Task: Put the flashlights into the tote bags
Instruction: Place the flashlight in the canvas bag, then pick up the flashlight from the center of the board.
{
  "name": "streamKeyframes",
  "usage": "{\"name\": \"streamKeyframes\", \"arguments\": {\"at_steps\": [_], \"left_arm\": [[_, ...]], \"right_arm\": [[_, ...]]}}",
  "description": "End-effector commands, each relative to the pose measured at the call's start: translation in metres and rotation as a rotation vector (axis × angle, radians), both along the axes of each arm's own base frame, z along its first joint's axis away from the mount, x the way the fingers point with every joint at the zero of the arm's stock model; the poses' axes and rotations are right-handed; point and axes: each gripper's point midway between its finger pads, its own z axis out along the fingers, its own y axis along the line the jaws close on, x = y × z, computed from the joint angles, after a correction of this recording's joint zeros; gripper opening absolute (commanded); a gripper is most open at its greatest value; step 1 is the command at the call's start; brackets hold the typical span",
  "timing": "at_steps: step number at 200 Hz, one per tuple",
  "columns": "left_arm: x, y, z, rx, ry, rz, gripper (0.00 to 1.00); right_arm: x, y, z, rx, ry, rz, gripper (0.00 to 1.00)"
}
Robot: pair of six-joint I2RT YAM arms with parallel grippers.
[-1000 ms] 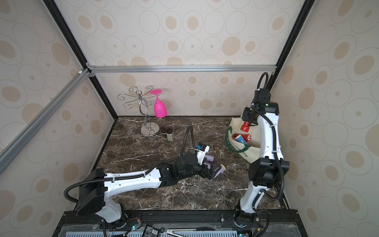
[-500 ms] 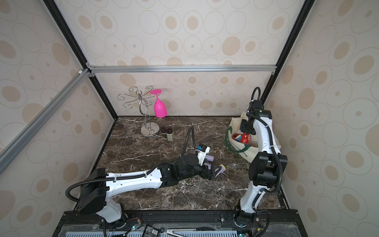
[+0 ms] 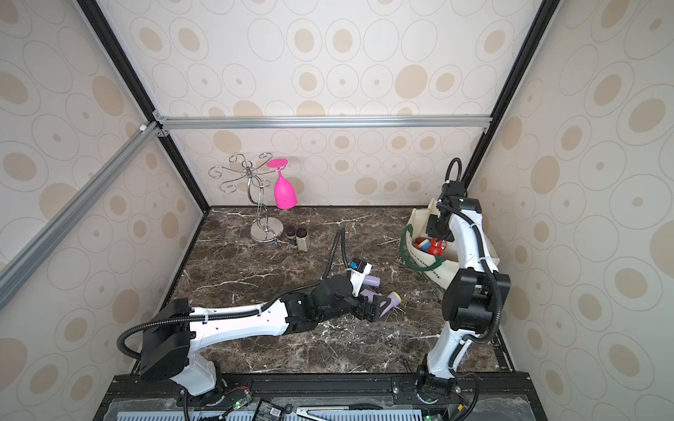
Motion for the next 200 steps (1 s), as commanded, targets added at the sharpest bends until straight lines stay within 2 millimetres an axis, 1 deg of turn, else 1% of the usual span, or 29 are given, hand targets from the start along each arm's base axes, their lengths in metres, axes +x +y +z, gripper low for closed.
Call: {"name": "streamKeyframes", "arguments": {"at_steps": [1, 25, 51, 74, 108, 127, 148, 170, 179, 200], "left_arm": [[-0.001, 0.005, 0.007, -0.01, -0.011, 0.013, 1.0], [-0.001, 0.006, 0.0, 0.014, -0.012, 0.014, 1.0], [-0.001, 0.007, -0.009, 0.046, -0.01, 0.012, 1.0], [-0.002, 0.004, -0.021, 0.081, -0.002, -0.008, 0.99], [-0.005, 0.003, -0.045, 0.128, 0.022, -0.024, 0.96], [-0.006, 0.001, -0.061, 0.155, 0.037, -0.038, 0.94], [-0.008, -0.003, -0.076, 0.182, 0.051, -0.056, 0.89], [-0.007, -0.007, -0.089, 0.204, 0.056, -0.065, 0.87], [-0.007, -0.009, -0.093, 0.214, 0.056, -0.07, 0.86], [-0.005, -0.014, -0.102, 0.239, 0.054, -0.08, 0.84]], "right_arm": [[-0.003, -0.006, 0.013, -0.008, -0.032, -0.033, 0.42], [-0.006, -0.006, 0.029, -0.003, -0.078, -0.066, 0.67], [-0.006, 0.005, 0.05, 0.033, -0.132, -0.05, 0.8], [-0.006, 0.021, 0.067, 0.038, -0.167, -0.013, 0.81], [-0.005, 0.048, 0.095, 0.075, -0.24, 0.032, 0.82], [-0.007, 0.069, 0.11, 0.089, -0.278, 0.08, 0.82], [-0.013, 0.094, 0.123, 0.096, -0.306, 0.139, 0.82], [-0.026, 0.121, 0.125, 0.115, -0.3, 0.2, 0.82], [-0.033, 0.129, 0.126, 0.126, -0.301, 0.22, 0.82], [-0.052, 0.148, 0.12, 0.148, -0.282, 0.265, 0.82]]}}
